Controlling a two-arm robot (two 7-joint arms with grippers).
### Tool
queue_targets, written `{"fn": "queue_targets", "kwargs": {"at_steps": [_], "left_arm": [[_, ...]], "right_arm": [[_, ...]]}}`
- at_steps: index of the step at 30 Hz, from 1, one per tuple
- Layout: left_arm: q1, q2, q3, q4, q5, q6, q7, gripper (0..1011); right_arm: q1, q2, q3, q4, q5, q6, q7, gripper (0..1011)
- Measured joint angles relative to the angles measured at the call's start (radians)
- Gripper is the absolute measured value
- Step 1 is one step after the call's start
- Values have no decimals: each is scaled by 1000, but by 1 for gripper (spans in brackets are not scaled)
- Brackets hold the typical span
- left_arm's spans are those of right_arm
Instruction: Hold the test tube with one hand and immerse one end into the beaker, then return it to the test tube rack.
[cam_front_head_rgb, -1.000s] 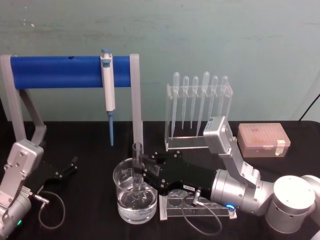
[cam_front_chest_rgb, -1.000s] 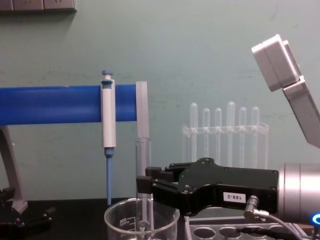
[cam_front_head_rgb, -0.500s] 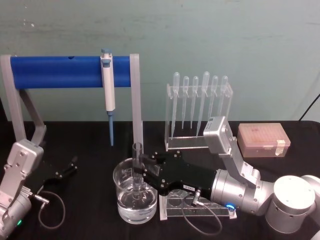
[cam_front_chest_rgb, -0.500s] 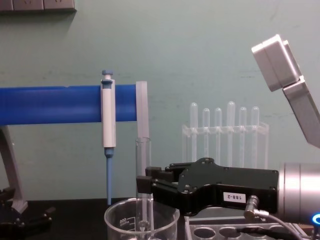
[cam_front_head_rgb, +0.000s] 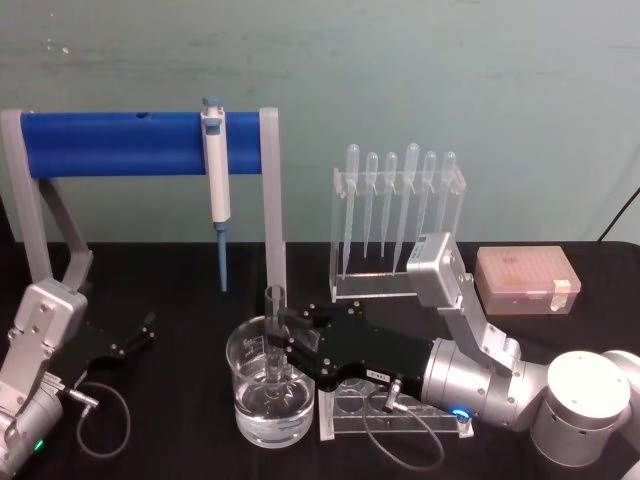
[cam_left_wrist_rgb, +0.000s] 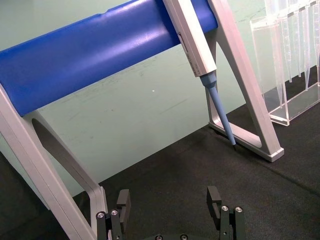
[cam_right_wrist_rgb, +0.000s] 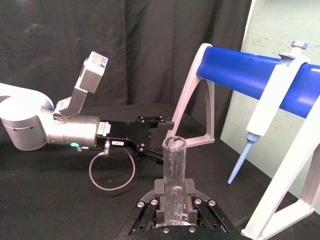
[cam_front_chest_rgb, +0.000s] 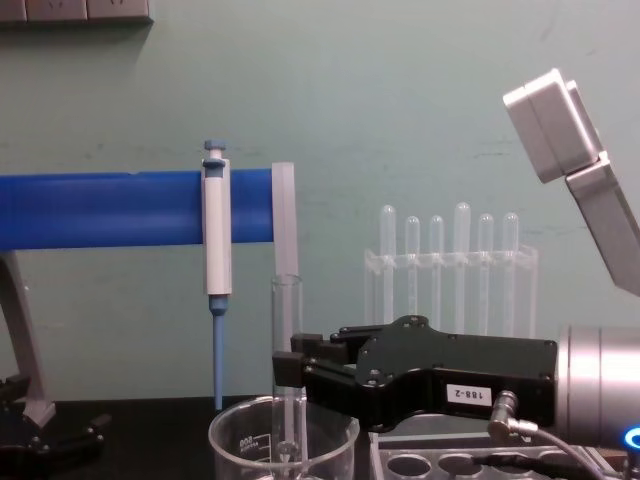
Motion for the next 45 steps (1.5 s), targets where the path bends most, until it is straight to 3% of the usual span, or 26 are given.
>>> {"fn": "queue_targets", "kwargs": {"at_steps": [45], "left_arm": [[0, 0, 0, 0, 0, 0, 0, 1000]], "right_arm": [[0, 0, 0, 0, 0, 0, 0, 241]]}}
